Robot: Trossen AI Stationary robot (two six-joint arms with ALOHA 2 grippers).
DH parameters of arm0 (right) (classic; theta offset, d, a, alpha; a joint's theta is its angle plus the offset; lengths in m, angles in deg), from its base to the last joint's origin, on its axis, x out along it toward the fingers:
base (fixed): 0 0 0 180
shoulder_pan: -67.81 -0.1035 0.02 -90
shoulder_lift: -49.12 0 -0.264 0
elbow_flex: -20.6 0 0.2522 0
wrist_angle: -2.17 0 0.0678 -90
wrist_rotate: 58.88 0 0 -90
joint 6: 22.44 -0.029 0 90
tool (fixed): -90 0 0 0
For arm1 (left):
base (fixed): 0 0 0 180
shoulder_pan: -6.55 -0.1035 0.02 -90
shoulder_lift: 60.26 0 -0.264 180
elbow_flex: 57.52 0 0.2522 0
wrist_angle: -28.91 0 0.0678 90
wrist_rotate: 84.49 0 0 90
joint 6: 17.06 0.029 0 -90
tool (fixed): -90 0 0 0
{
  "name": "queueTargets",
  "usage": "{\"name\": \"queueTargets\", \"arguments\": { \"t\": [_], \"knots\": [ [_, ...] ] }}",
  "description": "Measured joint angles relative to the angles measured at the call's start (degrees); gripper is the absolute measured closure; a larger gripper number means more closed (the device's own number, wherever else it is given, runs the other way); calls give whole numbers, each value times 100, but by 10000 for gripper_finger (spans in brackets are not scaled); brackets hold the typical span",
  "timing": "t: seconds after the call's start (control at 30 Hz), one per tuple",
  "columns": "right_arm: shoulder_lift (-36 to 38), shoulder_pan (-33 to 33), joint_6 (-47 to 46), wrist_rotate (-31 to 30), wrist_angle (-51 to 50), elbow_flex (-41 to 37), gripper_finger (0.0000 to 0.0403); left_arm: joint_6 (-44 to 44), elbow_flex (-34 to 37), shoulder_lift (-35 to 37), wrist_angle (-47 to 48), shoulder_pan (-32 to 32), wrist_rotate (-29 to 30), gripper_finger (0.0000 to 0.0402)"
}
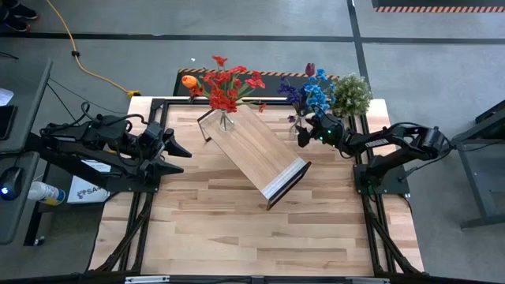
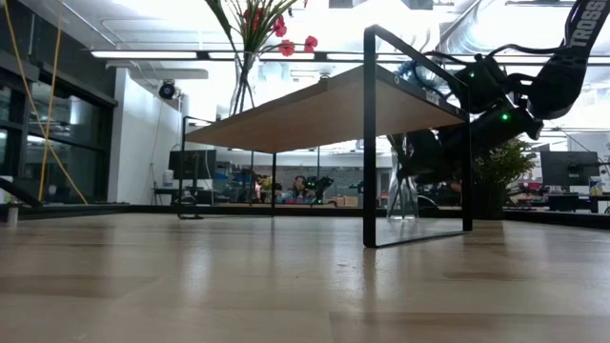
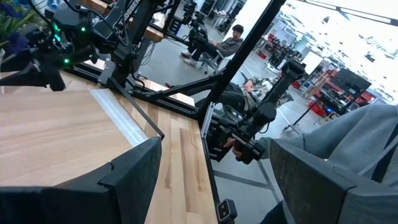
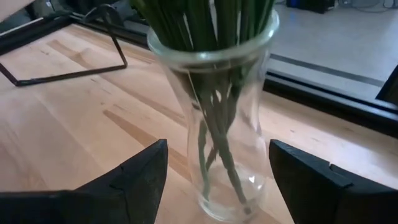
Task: Pick and place flowers into a vace then onto a shelf
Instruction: Put the transparent vase on the shelf
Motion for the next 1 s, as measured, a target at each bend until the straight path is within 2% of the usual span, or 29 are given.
{"name": "queueTargets", "arguments": {
  "t": [0.4, 0.73, 1.0],
  "knots": [
    [2, 27, 267, -321, 195, -1, 132, -3, 0, 0, -2, 0, 20, 69],
    [2, 351, 368, 377, 386, 120, 132, -4, 0, -2, -2, 0, 24, 69],
    [2, 385, 457, 478, 209, 259, 132, -4, 0, 0, -2, 0, 26, 69]
  ]
}}
